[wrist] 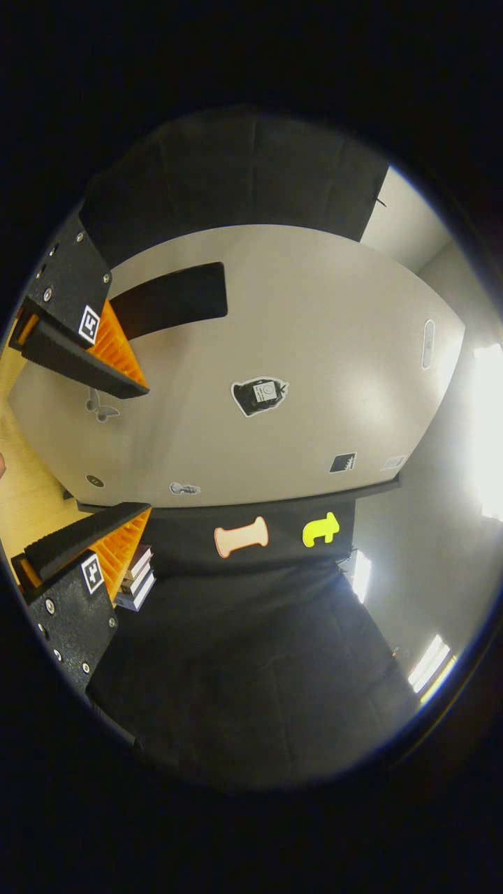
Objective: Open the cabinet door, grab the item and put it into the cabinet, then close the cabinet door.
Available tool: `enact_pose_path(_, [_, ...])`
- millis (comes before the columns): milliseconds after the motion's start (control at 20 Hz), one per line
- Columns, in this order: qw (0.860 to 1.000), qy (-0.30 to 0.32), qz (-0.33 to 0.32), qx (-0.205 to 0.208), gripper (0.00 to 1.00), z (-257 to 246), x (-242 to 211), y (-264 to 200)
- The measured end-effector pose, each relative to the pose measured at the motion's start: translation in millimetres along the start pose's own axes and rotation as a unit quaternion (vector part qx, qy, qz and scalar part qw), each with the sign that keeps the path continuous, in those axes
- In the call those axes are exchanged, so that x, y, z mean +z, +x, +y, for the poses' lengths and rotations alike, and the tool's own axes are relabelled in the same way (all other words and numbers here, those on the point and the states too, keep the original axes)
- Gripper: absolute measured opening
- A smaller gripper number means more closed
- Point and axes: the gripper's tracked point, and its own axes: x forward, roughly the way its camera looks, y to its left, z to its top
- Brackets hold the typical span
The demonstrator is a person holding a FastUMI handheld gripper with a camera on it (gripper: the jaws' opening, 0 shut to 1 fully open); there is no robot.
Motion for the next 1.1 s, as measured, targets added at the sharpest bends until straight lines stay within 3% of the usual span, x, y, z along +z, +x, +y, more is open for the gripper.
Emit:
enact_pose_path(550, [0.998, -0.018, 0.015, 0.052, 0.93, 50, -20, 34])
enact_pose_path(1100, [0.998, -0.013, -0.008, 0.059, 0.93, 35, -11, -15])
